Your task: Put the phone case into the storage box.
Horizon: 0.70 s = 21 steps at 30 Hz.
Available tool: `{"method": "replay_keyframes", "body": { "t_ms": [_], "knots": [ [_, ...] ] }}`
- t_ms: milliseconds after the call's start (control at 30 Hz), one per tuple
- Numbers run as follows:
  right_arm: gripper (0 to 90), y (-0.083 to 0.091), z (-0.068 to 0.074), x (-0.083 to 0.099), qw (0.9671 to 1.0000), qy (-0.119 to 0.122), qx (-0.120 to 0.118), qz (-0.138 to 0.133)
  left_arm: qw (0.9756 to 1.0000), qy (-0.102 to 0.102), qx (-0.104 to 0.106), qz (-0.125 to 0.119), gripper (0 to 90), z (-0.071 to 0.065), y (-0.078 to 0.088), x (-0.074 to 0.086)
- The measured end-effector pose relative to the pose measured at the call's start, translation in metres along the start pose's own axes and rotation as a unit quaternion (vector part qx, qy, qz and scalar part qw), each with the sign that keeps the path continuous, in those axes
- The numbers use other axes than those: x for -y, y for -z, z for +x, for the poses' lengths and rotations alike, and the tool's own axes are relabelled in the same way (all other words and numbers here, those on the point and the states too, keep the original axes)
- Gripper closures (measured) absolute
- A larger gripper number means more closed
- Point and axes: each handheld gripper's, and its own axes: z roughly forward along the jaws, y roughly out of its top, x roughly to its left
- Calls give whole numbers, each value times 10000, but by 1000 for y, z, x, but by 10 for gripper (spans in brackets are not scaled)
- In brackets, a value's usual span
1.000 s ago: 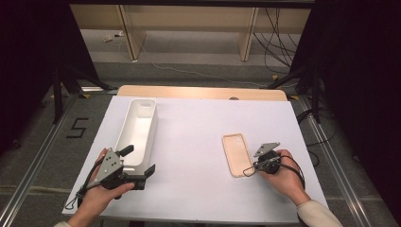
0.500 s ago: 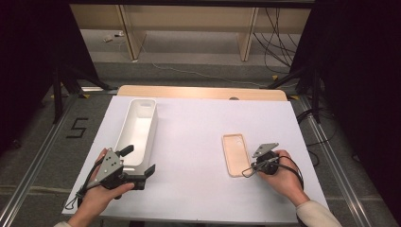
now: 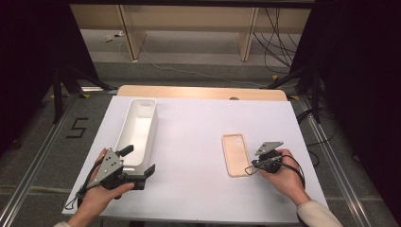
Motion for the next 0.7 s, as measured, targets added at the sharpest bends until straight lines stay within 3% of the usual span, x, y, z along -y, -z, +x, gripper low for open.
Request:
{"method": "replay_keyframes", "body": {
  "t_ms": [133,167,333,433,500,567,700],
  "knots": [
    [884,6,-3,0,9998,-111,0,-154,10000,-21,1,4,2,0,0,0],
    [853,9,-7,0,9991,-21,53,-412,10000,-14,0,2,2,0,0,0],
    [775,13,-9,0,9968,-16,52,-799,10000,7,33,-48,2,0,-1,0],
    [635,14,-8,-1,9929,-70,-9,-1189,10000,14,7,2,2,0,0,0],
    [591,14,-7,-1,9920,-26,-40,-1262,10000,15,8,1,1,0,0,0],
    [457,14,-4,-2,9895,4,-108,-1438,10000,8,39,-47,1,0,-1,0],
    [316,13,-1,-4,9860,177,-256,-1637,10000,-34,26,10,1,0,-1,0]
  ]
}}
